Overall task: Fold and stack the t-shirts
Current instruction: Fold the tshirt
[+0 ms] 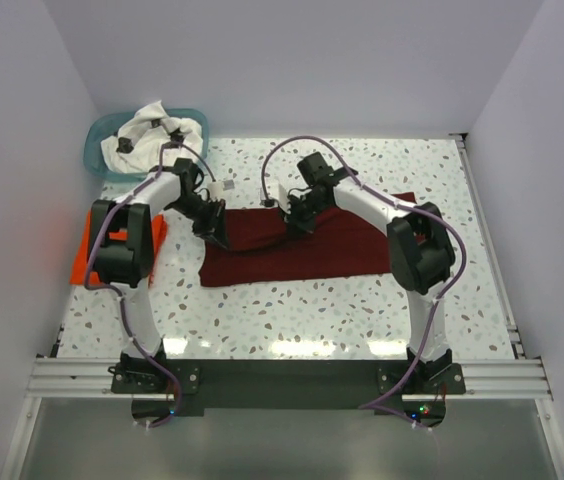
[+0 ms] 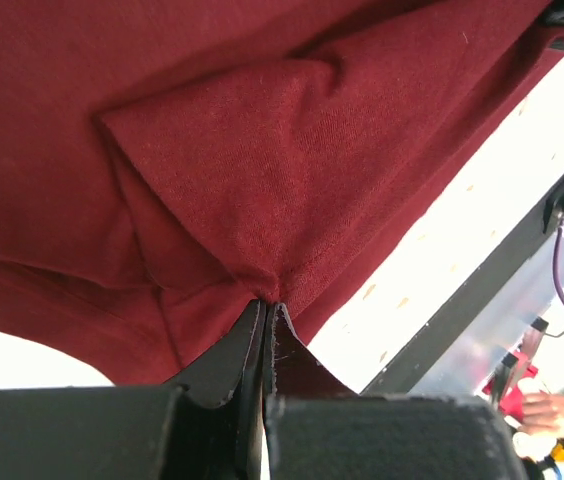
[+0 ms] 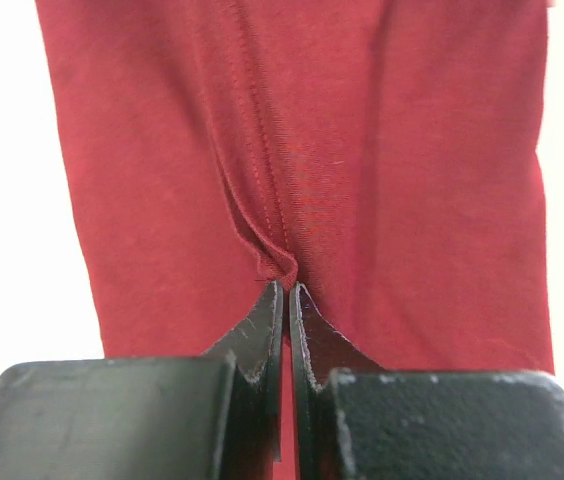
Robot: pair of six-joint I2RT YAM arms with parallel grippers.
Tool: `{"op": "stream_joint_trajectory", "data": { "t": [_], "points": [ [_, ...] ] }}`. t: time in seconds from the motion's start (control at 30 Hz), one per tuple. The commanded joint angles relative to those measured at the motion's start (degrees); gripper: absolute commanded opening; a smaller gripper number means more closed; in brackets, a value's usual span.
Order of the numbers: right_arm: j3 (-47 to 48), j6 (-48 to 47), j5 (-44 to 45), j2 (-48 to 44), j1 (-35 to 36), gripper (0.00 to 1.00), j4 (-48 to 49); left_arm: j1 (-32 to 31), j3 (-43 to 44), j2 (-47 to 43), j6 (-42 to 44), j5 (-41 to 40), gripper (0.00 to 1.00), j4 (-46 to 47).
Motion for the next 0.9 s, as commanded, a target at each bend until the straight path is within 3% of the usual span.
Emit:
{"op": "stream_joint_trajectory", "data": {
  "t": [0.0, 0.07, 0.1, 0.13, 0.17, 0.3, 0.47, 0.67, 0.87],
  "points": [
    [-1.2, -7.3, -3.6, -1.7, -0.3, 0.0, -3.4, 0.2, -2.3, -3.8, 1.8, 1.6, 0.0, -0.3],
    [-1.2, -8.6, -3.2, -1.2, -0.3, 0.0, -4.9, 0.3, -3.7, -4.6, 1.9, 2.2, 0.12, 0.6],
    [-0.7, -10.4, -3.1, -1.0, -0.3, 0.07, -5.8, 0.2, -4.1, -5.1, 2.5, 2.4, 0.15, 0.8],
    [-0.2, -11.5, -2.5, -0.9, -0.3, 0.23, -8.1, 0.2, -4.6, -6.0, 2.9, 3.1, 0.23, 1.0],
    [0.0, -12.0, -2.3, -0.9, -0.2, 0.31, -9.0, 0.3, -5.2, -6.8, 3.3, 3.3, 0.27, 1.3],
    [0.5, -14.9, -1.4, -3.5, -0.6, 0.43, -13.4, 0.3, -6.9, -11.5, 4.8, 3.6, 0.32, 4.1],
    [2.4, -8.3, -1.9, -4.5, -1.0, 0.41, -12.8, 0.1, -9.8, -17.7, 1.7, 1.5, 0.33, 13.8],
    [5.6, 4.8, -3.0, -0.2, -0.1, 0.23, -5.6, -3.6, -10.1, -15.1, 0.1, 1.1, 0.31, 17.5],
    [4.8, 4.7, -1.0, 3.4, 0.4, 0.16, -4.9, -5.7, -10.3, -10.7, -2.3, -0.5, 0.29, 23.5]
  ]
}}
